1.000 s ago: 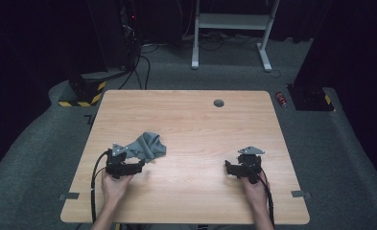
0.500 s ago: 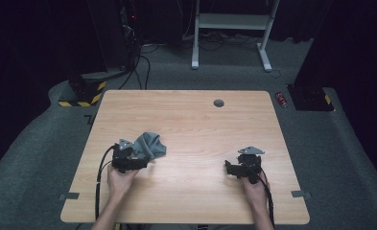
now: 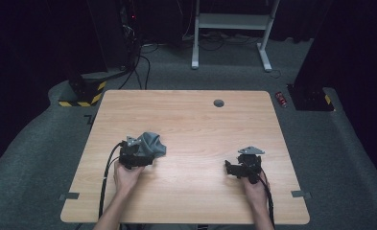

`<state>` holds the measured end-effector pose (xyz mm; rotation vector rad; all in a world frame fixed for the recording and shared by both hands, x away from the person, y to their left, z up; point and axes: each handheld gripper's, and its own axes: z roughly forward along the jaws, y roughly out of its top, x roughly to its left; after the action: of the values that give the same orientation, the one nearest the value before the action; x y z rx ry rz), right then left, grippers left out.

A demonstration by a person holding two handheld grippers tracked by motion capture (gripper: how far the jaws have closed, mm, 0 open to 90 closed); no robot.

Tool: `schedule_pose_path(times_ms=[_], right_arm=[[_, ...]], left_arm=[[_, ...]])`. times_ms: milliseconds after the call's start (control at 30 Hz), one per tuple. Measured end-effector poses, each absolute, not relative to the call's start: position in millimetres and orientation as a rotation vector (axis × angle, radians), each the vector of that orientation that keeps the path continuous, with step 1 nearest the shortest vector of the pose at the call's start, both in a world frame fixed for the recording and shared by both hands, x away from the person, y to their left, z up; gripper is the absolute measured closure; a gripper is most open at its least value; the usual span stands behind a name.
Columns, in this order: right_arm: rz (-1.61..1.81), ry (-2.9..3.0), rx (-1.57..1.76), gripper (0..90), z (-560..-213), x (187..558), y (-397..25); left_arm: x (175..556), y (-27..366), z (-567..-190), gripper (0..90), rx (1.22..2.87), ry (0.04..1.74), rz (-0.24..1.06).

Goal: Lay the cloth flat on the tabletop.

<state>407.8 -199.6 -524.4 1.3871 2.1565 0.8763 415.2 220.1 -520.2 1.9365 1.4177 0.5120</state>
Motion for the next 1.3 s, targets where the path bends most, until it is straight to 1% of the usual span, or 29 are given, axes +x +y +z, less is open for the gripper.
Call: schedule_pose_path(times_ms=[100,233,367,567,733,800,967,1133,1300], right_arm=[[0.876,2.157,1.387,13.9,-524.4,407.8,-199.6],[0.876,2.156,1.388,13.9,-524.4,407.8,-199.6],[0.876,2.156,1.385,13.9,-524.4,407.9,-199.7],[0.876,2.156,1.386,13.9,-524.4,407.8,-199.6],[0.876,2.155,1.391,13.9,-524.4,407.6,-199.4],[0.876,2.155,1.391,13.9,-524.4,407.6,-199.4],[0.876,2.155,1.391,13.9,-524.4,407.6,-199.4],[0.876,2.155,1.392,13.9,-524.4,407.4,-199.3],[0.877,2.157,1.388,13.9,-524.4,407.4,-199.3]], left_arm=[[415.6,219.4,-521.2,18.3,1.951,1.422,0.536],[415.1,217.0,-521.7,25.9,1.973,1.420,0.590],[415.1,217.3,-520.3,34.2,1.965,1.445,0.610],[414.4,214.3,-519.1,54.2,1.974,1.417,0.620],[420.6,210.9,-514.4,71.0,2.029,1.402,0.586],[420.9,210.1,-514.5,76.1,2.031,1.395,0.588],[421.0,213.4,-513.3,83.2,2.005,1.400,0.542],[417.9,211.8,-507.4,85.1,1.963,1.363,0.553],[415.9,208.3,-502.0,85.4,1.943,1.331,0.518]])
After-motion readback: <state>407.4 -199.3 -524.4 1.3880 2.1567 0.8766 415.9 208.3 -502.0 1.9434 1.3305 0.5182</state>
